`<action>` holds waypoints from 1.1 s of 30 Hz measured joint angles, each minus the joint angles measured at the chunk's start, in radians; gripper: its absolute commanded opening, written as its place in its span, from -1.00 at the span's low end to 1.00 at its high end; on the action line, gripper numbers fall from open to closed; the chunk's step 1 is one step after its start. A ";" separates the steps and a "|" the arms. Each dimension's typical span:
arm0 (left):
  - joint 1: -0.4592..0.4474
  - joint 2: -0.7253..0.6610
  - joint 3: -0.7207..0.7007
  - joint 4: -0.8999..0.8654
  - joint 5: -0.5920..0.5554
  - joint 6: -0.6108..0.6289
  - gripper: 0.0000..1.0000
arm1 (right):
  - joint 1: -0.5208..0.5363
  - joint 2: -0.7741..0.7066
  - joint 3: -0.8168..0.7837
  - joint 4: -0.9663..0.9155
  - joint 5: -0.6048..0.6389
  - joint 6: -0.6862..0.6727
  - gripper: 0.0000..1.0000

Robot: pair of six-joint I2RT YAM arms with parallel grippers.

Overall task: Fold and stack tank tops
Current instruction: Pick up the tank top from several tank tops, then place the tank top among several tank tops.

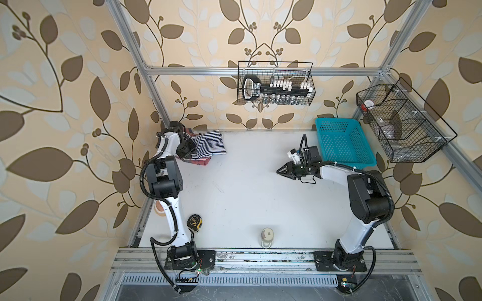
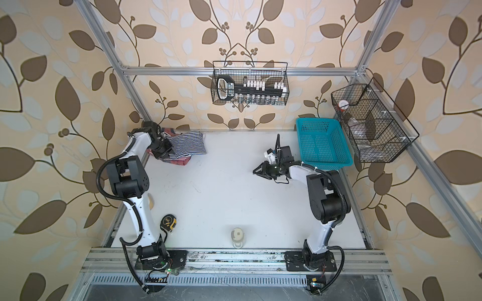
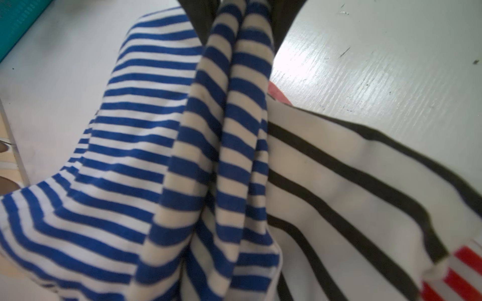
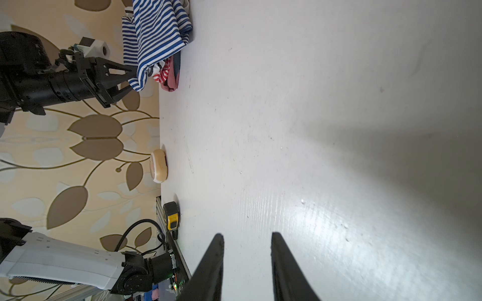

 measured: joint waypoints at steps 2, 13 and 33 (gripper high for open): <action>-0.003 0.000 0.006 -0.008 0.000 0.003 -0.64 | 0.000 0.001 0.000 0.000 -0.001 0.000 -0.37; -0.004 0.055 0.259 -0.070 0.011 0.038 -1.00 | 0.000 0.007 -0.007 0.003 -0.006 0.000 -0.37; -0.005 0.058 0.131 0.067 0.005 0.319 -1.00 | -0.002 0.007 -0.010 0.004 -0.006 0.000 -0.38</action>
